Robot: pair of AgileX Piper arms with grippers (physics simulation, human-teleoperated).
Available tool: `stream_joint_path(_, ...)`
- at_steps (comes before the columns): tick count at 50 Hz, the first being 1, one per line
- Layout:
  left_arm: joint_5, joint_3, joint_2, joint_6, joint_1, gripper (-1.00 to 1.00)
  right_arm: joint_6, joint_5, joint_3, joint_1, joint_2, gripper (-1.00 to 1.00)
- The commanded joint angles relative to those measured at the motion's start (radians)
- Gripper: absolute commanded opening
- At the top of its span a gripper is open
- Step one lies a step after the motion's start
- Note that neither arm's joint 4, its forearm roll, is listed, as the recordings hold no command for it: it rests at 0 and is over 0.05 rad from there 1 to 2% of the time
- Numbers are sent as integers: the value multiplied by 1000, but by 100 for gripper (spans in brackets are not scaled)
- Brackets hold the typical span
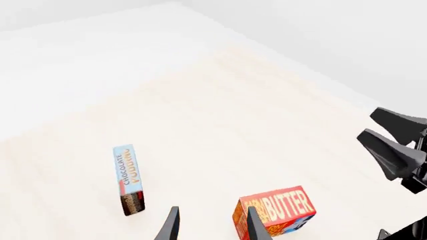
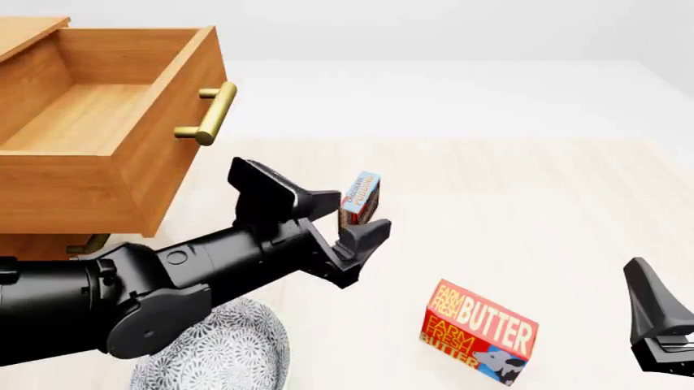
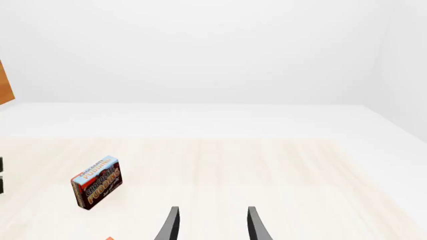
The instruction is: Put the chocolate pudding in the top drawer of the cabinet and close it.
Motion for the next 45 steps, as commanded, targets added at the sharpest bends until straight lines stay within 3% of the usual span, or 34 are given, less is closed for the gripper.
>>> stream_joint_path(1,108,-98,54,-50,39,100,0,0,0,0,0,100)
stream_joint_path(16,187,-198,142,-112,76,100,0,0,0,0,0,100)
stream_joint_path(18,209,-221,156,-109,119,100,0,0,0,0,0,100)
stream_joint_path(30,175,-215,185,-142,133,100,0,0,0,0,0,100)
stream_joint_path(45,236,-256,222,-139,176,100,0,0,0,0,0,100)
